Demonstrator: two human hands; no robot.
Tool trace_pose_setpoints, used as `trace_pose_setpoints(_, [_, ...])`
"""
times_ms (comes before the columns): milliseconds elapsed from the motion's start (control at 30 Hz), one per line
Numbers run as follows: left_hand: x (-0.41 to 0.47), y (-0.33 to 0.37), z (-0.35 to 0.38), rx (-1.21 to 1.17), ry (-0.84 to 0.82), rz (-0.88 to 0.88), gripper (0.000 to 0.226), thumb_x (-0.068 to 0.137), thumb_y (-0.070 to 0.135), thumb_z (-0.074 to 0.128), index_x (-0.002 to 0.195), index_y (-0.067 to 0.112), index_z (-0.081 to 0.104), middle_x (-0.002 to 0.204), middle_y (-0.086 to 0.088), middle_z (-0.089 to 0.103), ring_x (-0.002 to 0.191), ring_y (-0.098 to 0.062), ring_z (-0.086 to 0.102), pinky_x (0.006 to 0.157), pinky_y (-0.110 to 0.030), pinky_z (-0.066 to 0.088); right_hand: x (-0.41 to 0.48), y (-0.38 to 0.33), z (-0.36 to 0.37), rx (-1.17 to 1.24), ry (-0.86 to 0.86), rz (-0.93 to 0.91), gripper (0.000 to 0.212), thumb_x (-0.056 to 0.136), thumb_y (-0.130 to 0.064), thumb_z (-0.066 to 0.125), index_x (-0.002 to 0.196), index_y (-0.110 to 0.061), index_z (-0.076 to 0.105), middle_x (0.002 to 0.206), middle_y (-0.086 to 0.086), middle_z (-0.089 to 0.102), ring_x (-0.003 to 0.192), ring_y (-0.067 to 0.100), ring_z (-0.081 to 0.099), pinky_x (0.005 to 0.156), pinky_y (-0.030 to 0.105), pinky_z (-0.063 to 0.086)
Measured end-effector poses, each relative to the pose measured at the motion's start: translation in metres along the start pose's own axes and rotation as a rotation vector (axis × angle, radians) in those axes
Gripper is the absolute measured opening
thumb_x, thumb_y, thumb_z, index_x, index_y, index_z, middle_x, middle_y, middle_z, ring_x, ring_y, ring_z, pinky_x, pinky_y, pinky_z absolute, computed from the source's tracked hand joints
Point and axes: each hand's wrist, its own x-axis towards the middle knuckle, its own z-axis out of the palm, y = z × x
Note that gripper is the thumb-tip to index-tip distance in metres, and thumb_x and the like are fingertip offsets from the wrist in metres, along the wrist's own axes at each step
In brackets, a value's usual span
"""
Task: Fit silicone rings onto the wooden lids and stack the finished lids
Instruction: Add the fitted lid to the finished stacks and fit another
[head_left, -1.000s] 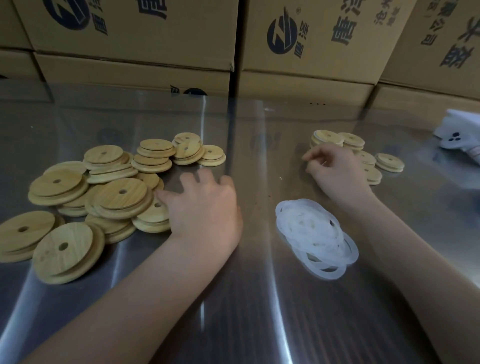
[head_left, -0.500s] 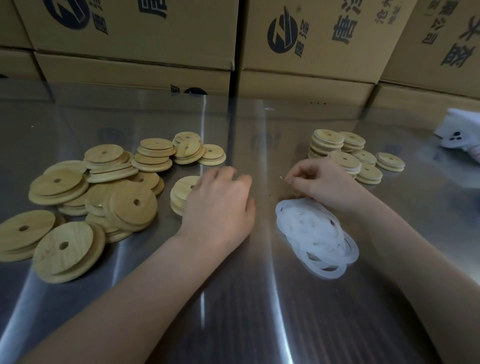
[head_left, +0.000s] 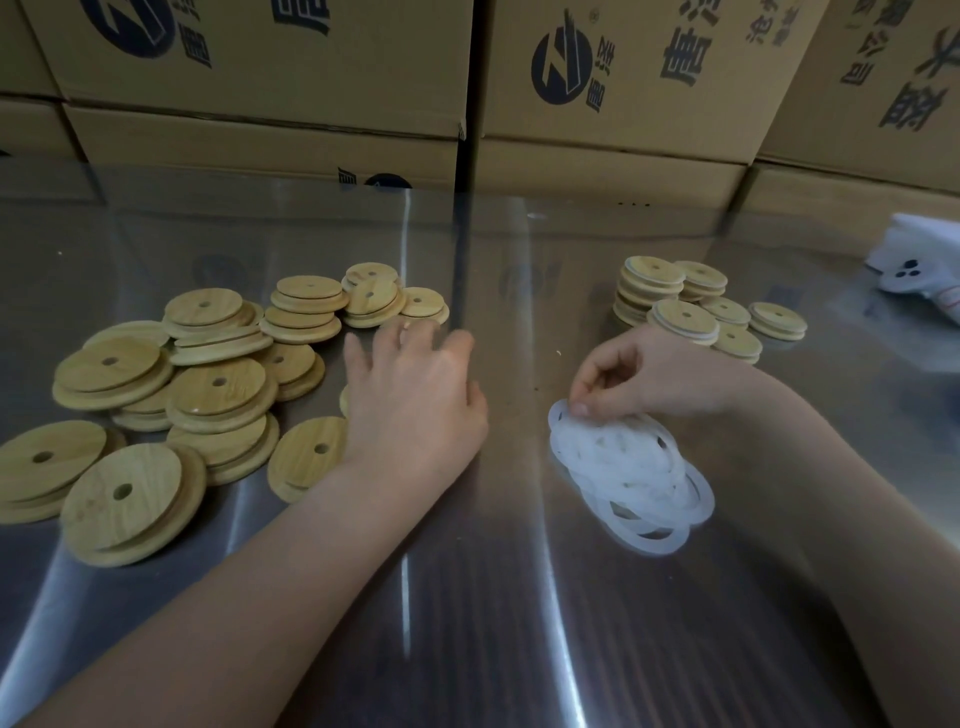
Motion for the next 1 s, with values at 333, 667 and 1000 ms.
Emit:
trace_pose_setpoints(333, [0.004, -0.007, 0.004, 0.015, -0.117, -0.123, 0.044, 0.093, 0.026, 0.05, 0.135, 0.017, 0.049, 0.139, -0.01, 0.045, 0.132, -0.034, 0.036, 0.103, -0.05, 0.04, 0.0, -0.003, 0.001, -0.023, -0.02, 0.027, 0.006, 0.077, -0.016, 0.081, 0.081, -0.015, 0.077, 0.074, -0.003, 0.073, 0.066, 0.002, 0.065, 0.061, 0.012, 0.049])
trace_pose_setpoints(667, [0.01, -0.014, 0.007, -0.116, -0.004, -0.083, 0.044, 0.091, 0.018, 0.062, 0.134, 0.02, 0.053, 0.135, -0.008, 0.052, 0.125, -0.034, 0.044, 0.097, -0.045, 0.045, 0.001, -0.003, 0.003, -0.011, 0.005, 0.006, 0.006, 0.08, -0.011, 0.079, 0.081, -0.011, 0.073, 0.068, -0.006, 0.069, 0.063, 0.002, 0.062, 0.058, 0.014, 0.048])
trace_pose_setpoints(1000, [0.008, -0.009, 0.008, -0.289, 0.175, 0.034, 0.054, 0.084, 0.016, 0.073, 0.134, 0.019, 0.055, 0.131, -0.004, 0.049, 0.127, -0.027, 0.036, 0.097, -0.039, 0.04, 0.002, -0.003, 0.005, 0.063, 0.041, -0.048, 0.008, 0.08, -0.01, 0.078, 0.077, -0.012, 0.071, 0.066, -0.006, 0.069, 0.061, 0.003, 0.062, 0.057, 0.012, 0.047])
